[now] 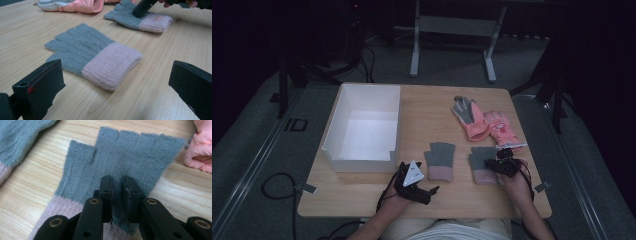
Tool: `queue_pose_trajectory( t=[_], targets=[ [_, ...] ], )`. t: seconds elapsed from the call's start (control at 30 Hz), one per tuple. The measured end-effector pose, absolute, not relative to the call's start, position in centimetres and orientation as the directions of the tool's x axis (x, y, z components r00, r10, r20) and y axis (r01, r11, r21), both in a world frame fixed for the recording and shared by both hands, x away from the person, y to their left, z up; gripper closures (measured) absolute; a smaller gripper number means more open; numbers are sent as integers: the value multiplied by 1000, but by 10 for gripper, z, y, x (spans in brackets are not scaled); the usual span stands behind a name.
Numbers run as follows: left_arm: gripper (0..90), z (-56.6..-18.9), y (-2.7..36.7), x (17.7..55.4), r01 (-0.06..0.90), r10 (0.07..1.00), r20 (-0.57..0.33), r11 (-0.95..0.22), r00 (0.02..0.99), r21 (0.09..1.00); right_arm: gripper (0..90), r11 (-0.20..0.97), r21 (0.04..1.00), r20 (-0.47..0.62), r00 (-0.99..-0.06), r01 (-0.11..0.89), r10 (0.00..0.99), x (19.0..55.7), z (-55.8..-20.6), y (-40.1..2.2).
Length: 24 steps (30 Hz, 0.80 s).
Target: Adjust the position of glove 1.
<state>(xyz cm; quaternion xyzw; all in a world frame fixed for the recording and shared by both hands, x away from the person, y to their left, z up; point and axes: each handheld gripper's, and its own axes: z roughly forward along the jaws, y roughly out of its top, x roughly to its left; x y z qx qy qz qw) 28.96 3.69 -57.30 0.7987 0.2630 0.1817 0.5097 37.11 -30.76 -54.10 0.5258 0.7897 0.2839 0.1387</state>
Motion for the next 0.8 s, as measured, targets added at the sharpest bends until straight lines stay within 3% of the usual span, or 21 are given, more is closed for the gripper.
queue_pose_trajectory(
  t=[0.27, 0.43, 0.6, 0.8],
  targets=[
    [0, -573, 37, 289, 233, 604, 24, -344, 797, 910, 724, 306, 595, 72, -429, 743, 901, 371, -536, -309],
    [0, -573, 37, 290, 233, 604, 24, -344, 797, 909, 698, 448, 626, -4, -572, 639, 821, 369, -525, -315],
    [0, -573, 37, 290, 235, 605, 24, -345, 796, 909, 659, 570, 585, -39, -682, 577, 730, 374, -525, -317],
    [0, -573, 37, 289, 233, 605, 27, -346, 795, 909, 626, 617, 547, -42, -717, 566, 696, 382, -528, -317]
  ],
)
